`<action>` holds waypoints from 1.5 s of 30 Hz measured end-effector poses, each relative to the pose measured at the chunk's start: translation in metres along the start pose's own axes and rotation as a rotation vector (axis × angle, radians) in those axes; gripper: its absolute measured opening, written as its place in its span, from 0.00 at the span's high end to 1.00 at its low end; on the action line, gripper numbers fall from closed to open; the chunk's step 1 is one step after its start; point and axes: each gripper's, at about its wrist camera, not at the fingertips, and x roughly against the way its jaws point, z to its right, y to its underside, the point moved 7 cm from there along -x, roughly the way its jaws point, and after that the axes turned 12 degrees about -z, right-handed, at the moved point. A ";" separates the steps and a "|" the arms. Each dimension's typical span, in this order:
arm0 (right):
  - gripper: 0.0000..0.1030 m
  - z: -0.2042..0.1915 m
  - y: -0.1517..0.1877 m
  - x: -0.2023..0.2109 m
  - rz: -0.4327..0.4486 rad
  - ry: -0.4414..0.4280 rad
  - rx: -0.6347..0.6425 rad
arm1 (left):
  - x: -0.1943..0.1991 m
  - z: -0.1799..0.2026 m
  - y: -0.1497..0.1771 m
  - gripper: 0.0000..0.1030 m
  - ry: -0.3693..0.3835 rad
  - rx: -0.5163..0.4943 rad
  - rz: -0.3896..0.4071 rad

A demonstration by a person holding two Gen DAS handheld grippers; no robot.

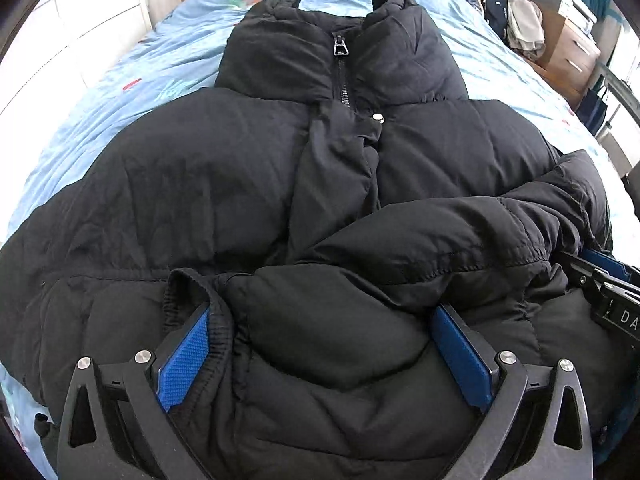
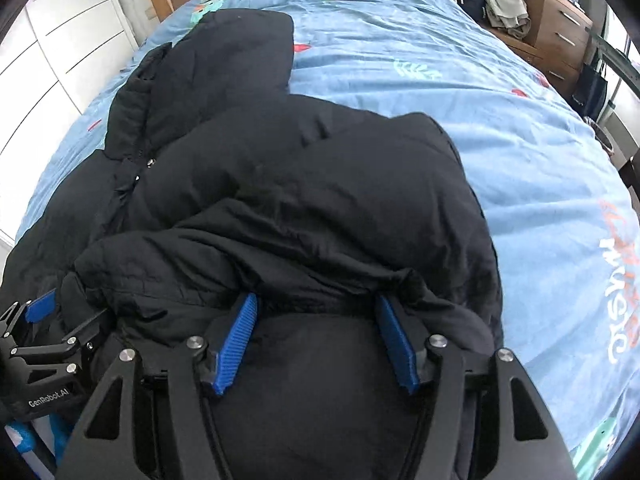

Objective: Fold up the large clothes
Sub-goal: 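Lay the sleeve on the jacket body and open the right tool, then grasp the other sleeve cuff with the left tool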

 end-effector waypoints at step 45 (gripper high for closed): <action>0.41 -0.099 0.089 0.100 0.019 0.076 -0.106 | 0.052 -0.501 0.173 0.03 0.259 0.909 0.055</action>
